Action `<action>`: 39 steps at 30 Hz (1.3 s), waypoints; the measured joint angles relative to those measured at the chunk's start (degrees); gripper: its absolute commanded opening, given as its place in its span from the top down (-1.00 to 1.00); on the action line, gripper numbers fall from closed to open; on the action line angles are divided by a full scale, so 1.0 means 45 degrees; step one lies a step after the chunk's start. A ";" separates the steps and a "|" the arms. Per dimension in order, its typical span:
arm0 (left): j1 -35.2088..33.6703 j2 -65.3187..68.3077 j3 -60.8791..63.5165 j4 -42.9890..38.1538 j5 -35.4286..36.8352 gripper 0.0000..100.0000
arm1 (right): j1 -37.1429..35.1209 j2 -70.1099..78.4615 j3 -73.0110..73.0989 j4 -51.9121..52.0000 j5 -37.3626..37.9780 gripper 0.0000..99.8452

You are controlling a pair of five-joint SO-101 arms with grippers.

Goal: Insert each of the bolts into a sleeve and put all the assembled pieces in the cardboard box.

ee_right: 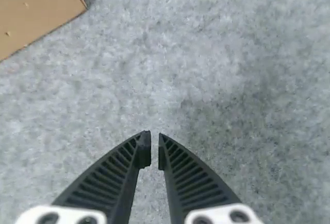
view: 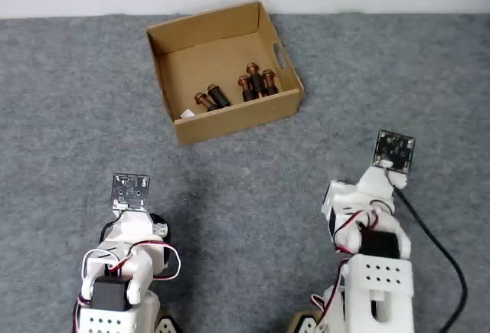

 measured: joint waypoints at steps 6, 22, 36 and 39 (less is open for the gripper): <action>0.0000 0.0000 0.0000 0.0000 0.0000 0.99 | -0.0039 -0.0527 0.1387 -0.1309 0.0586 0.98; 0.0000 0.0000 0.0000 0.0000 0.0000 0.99 | -0.1426 -0.5783 0.4239 -0.1602 0.0996 0.98; 0.0000 0.0000 0.0000 0.0000 0.0000 0.99 | -0.1680 -0.8928 0.4220 0.4298 0.1035 0.98; 0.0000 0.0000 0.0000 0.0000 0.0000 0.99 | -0.1680 -0.9006 0.4220 0.5314 0.1035 0.98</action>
